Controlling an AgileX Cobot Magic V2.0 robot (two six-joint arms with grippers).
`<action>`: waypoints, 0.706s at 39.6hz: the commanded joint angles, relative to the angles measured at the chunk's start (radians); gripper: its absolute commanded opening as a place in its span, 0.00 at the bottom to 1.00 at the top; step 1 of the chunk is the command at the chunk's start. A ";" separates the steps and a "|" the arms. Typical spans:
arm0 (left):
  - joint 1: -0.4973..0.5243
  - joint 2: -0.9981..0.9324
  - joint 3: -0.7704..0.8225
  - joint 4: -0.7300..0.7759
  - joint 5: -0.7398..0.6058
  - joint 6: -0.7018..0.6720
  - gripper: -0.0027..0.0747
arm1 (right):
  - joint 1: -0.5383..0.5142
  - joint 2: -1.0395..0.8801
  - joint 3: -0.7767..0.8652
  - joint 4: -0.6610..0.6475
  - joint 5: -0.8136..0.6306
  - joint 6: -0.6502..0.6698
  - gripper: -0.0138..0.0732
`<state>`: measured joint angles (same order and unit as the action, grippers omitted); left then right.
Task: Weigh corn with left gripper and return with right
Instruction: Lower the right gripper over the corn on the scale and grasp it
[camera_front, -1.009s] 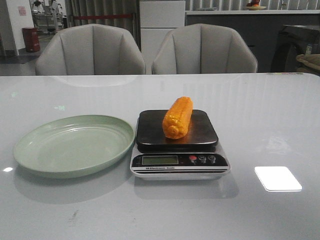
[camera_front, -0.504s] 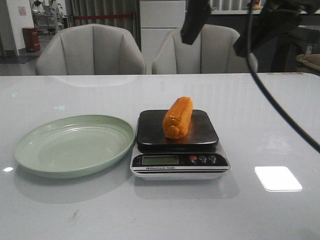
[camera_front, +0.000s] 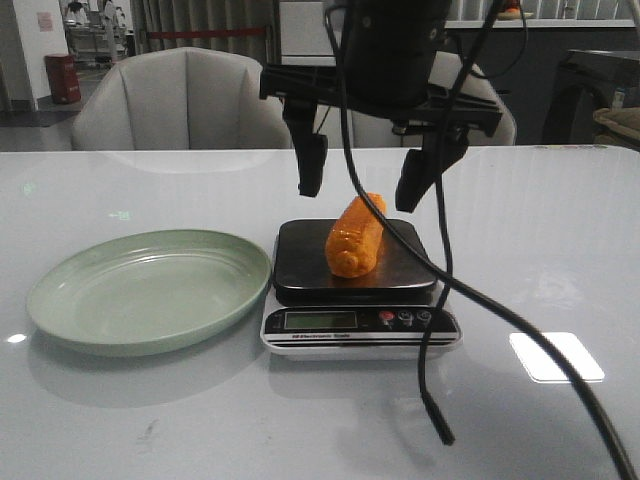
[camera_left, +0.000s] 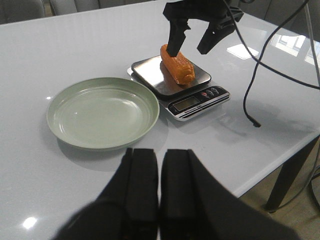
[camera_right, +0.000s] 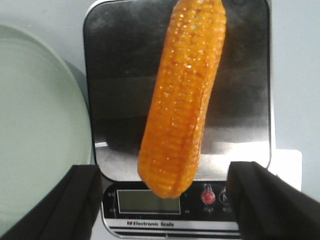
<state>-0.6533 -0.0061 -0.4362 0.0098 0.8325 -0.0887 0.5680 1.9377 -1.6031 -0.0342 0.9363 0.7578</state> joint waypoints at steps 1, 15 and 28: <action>-0.005 -0.020 -0.024 -0.001 -0.077 -0.002 0.18 | -0.002 -0.018 -0.049 -0.028 -0.050 0.034 0.86; -0.005 -0.020 -0.024 -0.001 -0.077 -0.002 0.18 | -0.002 0.083 -0.072 -0.035 -0.057 0.053 0.71; -0.005 -0.020 -0.024 -0.001 -0.077 -0.002 0.18 | 0.042 0.083 -0.174 -0.042 0.011 0.023 0.37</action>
<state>-0.6533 -0.0061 -0.4362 0.0098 0.8325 -0.0887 0.5869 2.0781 -1.7195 -0.0563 0.9475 0.7980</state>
